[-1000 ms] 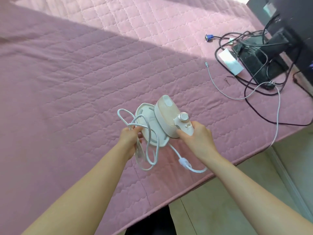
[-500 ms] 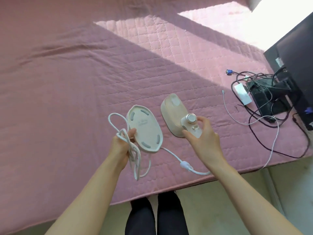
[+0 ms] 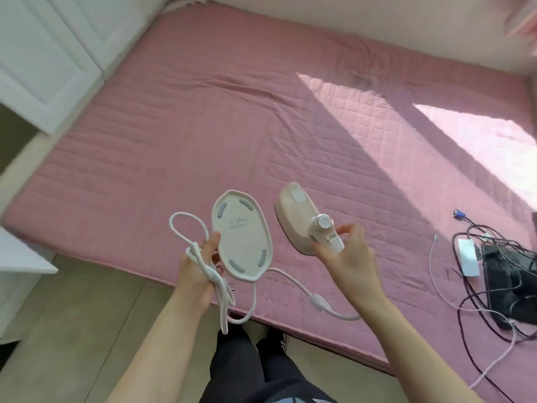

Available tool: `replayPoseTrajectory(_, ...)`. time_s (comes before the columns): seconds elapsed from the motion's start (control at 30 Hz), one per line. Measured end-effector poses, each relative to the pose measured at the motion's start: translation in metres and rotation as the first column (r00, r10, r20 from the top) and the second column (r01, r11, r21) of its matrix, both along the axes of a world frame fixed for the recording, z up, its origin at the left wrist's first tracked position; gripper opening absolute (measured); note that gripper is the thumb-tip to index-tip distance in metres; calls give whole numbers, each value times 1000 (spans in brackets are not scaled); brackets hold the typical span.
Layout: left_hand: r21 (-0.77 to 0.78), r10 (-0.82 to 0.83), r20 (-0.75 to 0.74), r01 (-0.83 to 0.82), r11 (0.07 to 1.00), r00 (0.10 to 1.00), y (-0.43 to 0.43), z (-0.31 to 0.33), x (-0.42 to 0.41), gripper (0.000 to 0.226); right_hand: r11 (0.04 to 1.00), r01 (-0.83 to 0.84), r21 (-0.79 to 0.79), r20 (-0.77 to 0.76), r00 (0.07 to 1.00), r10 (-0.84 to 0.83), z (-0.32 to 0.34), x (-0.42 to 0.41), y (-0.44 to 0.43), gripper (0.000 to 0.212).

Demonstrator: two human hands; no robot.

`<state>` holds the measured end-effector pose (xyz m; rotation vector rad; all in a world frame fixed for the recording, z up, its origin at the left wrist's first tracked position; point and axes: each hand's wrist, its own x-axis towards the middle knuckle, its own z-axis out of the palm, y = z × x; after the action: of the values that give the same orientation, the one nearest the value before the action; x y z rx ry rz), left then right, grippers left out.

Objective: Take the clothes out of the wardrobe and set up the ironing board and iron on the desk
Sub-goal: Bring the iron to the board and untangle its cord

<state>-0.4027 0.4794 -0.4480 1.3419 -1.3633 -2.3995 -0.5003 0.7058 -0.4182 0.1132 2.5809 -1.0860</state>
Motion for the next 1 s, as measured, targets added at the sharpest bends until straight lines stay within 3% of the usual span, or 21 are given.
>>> replayPoseTrajectory(0.2,26,287,-26,-286,958,958,-5,19,91,50,975,-220,-1,-29,975,220,18,35,-39,42)
replayPoseTrajectory(0.53,30,690,7,-690,723,723,-25,39,227,29,818,-574,-34,22,818,574,41,119,-131,39)
replayPoseTrajectory(0.77,-7,855,42,-855,518,517,-62,52,339,24,676,-733,-77,-3,678,735,50,214,-204,34)
replayPoseTrajectory(1.0,-37,908,36,-907,419,418,-104,70,461,18,592,-799,-107,10,594,804,51,323,-277,32)
